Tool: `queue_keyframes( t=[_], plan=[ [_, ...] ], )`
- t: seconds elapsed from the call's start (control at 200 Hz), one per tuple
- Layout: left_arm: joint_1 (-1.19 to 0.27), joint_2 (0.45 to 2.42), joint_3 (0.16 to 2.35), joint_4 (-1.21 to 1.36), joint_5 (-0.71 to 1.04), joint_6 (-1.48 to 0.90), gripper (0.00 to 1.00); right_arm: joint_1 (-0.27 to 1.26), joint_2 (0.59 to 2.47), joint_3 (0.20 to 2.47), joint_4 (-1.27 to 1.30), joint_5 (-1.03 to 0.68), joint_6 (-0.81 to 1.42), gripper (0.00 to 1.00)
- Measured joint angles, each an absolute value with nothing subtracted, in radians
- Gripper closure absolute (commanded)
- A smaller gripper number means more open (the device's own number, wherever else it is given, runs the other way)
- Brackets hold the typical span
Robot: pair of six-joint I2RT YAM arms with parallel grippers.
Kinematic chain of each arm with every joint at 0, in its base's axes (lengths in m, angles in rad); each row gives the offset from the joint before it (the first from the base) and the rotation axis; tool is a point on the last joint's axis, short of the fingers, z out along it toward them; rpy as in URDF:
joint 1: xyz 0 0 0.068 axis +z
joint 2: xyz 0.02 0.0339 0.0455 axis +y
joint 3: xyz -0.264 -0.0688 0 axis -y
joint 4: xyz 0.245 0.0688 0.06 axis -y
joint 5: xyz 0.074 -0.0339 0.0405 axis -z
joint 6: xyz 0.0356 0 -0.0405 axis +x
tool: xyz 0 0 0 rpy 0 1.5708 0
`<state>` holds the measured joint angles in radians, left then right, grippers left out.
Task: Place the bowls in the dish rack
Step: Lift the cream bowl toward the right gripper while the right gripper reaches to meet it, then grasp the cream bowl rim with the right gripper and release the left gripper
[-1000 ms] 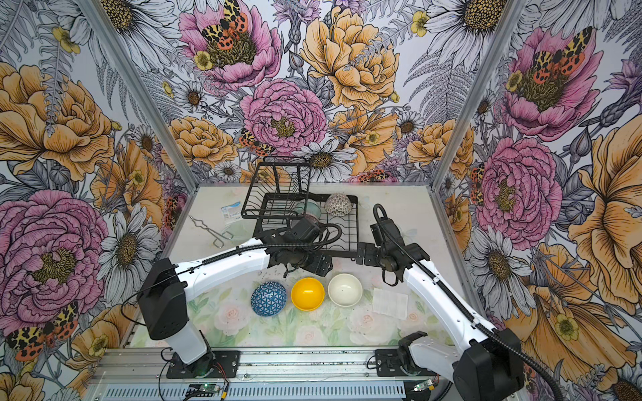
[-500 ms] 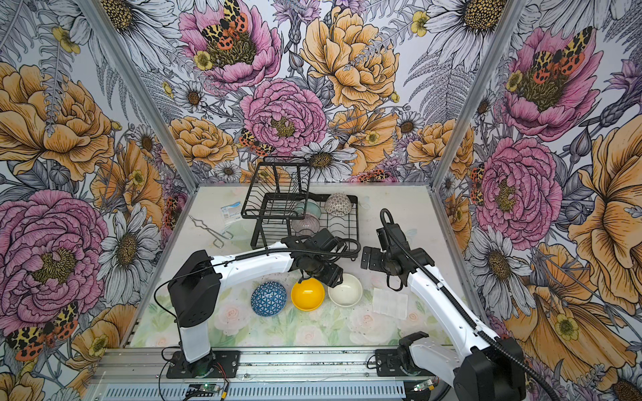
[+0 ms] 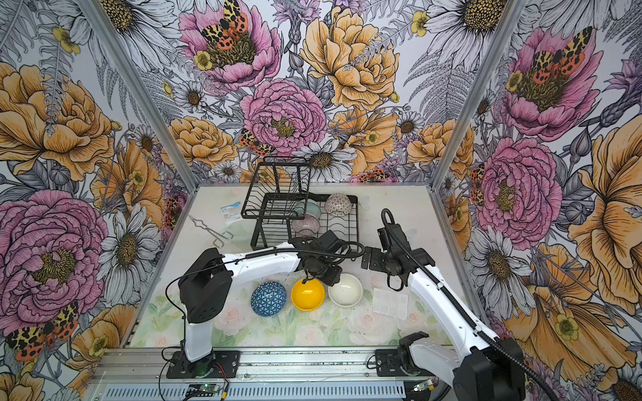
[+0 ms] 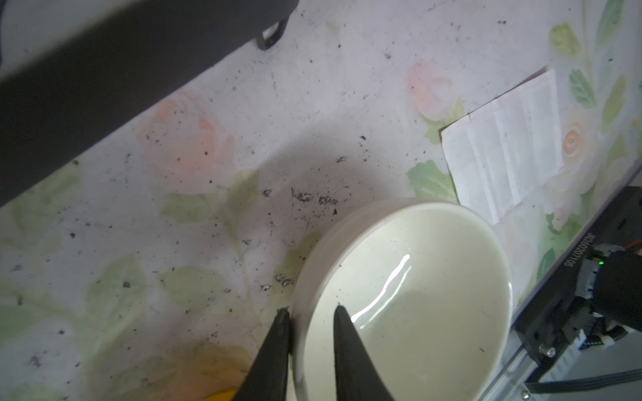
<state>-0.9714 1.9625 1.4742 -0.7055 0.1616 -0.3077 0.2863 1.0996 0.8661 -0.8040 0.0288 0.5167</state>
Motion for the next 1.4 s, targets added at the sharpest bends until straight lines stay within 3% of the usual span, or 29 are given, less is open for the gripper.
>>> queue_keyframes(
  t=[0.345,0.796,1.041,1.396],
  plan=[
    [-0.971,1.975,1.479,-0.707,0.154,-0.306,1.00,0.282,1.100,0.866,-0.804,0.028,0.516,0.01],
    [-0.970,1.957,1.477,-0.709,0.097,-0.303,1.00,0.280,1.100,0.867,-0.804,-0.006,0.514,0.01],
    [-0.936,1.820,1.472,-0.716,0.025,-0.289,1.00,0.280,1.085,0.903,-0.804,-0.062,0.508,0.01],
    [-0.924,1.742,1.475,-0.718,-0.034,-0.269,1.00,0.288,1.074,0.974,-0.804,-0.154,0.516,0.16]
  ],
)
